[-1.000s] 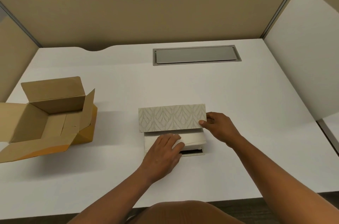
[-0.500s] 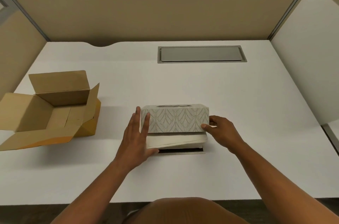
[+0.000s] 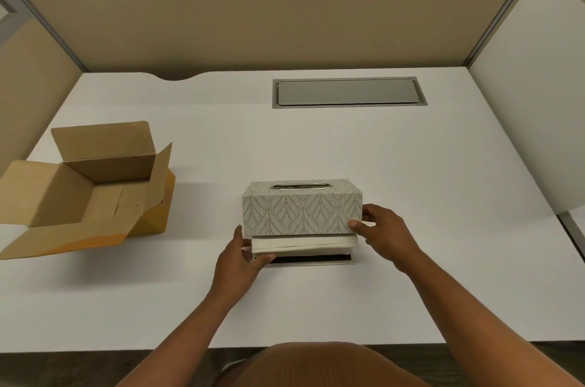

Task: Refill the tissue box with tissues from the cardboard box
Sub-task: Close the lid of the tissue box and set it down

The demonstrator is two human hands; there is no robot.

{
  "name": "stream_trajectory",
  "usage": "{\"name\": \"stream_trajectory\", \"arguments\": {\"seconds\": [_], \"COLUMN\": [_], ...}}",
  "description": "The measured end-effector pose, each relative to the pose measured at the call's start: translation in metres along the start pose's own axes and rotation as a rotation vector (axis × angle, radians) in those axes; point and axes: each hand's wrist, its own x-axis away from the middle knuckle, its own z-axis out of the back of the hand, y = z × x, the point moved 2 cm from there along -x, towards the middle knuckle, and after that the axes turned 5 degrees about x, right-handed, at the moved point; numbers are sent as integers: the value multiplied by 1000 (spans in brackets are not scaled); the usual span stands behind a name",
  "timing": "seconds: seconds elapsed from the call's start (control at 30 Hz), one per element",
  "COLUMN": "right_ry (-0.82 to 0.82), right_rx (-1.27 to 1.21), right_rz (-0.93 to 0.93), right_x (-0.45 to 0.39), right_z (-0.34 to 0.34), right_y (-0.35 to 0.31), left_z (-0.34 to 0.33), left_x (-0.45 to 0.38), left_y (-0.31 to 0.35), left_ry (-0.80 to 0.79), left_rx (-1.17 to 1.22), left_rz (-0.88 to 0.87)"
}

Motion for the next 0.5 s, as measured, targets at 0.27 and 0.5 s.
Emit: {"name": "stream_trajectory", "arguments": {"seconds": [0.27, 0.5], "right_ry": [-5, -3], "right_rx": [-10, -9], "right_rz": [-17, -24], "right_x": [3, 5], "right_z": [-4, -6], "right_y": [4, 6], "left_z": [-3, -9], "left_x": [6, 12], "left_y": [7, 18], "left_ry": [-108, -47], "left_rx": [237, 270], "left_rz": [125, 118]}}
